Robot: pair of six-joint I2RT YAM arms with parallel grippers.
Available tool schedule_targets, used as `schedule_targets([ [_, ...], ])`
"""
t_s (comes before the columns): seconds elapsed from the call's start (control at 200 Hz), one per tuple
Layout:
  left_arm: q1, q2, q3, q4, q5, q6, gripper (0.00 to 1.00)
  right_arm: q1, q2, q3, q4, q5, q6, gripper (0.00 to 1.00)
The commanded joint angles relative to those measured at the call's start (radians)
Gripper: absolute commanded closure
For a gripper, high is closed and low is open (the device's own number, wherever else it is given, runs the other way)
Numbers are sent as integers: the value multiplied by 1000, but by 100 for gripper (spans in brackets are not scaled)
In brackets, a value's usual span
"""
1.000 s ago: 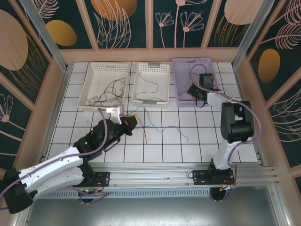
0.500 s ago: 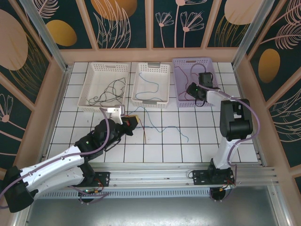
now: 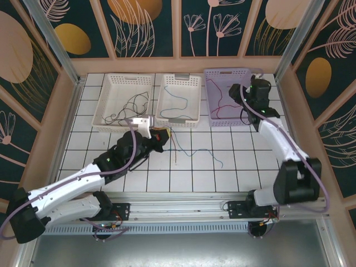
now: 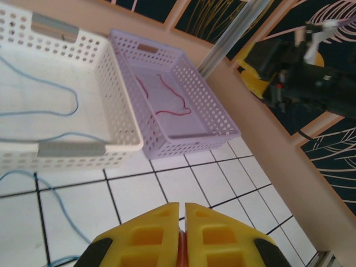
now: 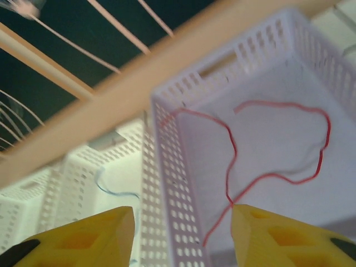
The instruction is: Untangle the cables
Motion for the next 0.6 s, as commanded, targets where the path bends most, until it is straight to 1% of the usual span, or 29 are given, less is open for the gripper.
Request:
schedule_targets([
  [0.0,-4,75,136,-8,14,86,100,26,-144,-76,29,59,-10,48],
  [0.09,-4,149,235,-21,25,141,100,23,-261,-149,21,75,-16,44],
  [0.15,-3,199,335,-29,41,181,100,15,-327,-190,8,75,-23,42],
  [0.175,-3,221,369,-35,46,198,100,14,-352,-207,-2,95,-27,42],
  [0.305,-4,354,579,-68,76,281,100,8,-491,-294,-47,112,-25,32],
  [0.32,-3,370,604,-71,83,290,100,9,-505,-302,-54,113,-24,30],
  [0.335,-4,388,628,-74,87,298,100,9,-520,-309,-61,114,-24,24],
  [0.4,-4,464,733,-85,110,329,100,6,-575,-332,-98,116,-19,11],
  [0.425,-4,497,770,-89,119,344,100,6,-598,-339,-112,113,-16,2],
  [0.596,-3,702,1023,-86,185,393,100,7,-762,-375,-204,122,-1,1],
])
